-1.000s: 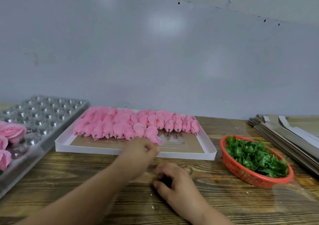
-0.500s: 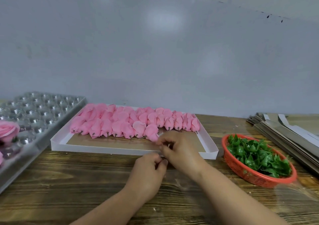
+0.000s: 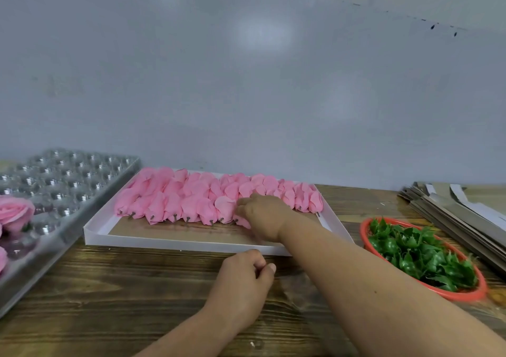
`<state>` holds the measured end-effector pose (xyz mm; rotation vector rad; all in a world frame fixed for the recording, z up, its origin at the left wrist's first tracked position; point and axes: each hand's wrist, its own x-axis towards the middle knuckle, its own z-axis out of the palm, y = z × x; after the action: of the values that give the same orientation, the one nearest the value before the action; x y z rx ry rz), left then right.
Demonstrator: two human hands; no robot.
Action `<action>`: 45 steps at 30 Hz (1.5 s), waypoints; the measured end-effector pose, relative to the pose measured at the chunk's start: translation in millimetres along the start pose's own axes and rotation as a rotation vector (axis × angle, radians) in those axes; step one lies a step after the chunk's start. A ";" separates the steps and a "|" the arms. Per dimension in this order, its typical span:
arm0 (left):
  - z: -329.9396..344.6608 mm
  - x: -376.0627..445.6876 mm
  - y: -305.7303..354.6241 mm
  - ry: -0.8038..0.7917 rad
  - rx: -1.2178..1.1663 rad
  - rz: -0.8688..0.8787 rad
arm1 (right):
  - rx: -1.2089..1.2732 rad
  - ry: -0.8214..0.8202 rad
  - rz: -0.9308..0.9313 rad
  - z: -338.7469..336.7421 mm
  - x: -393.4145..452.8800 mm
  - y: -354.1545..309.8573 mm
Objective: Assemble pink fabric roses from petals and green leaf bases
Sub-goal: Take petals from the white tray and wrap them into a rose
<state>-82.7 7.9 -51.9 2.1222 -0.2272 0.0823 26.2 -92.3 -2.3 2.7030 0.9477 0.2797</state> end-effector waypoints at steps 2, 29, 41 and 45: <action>-0.5 -0.1 0.9 -0.002 0.019 -0.003 | 0.052 0.011 0.042 5.8 1.3 2.2; -15.7 9.3 13.8 -0.079 -0.829 -0.429 | 0.509 0.329 0.312 -9.8 -69.9 -5.2; -26.3 4.1 17.5 -0.548 -1.035 -0.537 | 0.660 0.458 0.073 -28.0 -120.4 -27.8; -25.8 5.2 15.1 -0.570 -1.147 -0.581 | 0.718 0.492 0.114 -23.9 -122.8 -33.2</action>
<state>-79.8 21.2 -24.8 0.9480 0.0369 -0.8125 -93.8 -140.7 -1.3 3.4364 1.2012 0.7885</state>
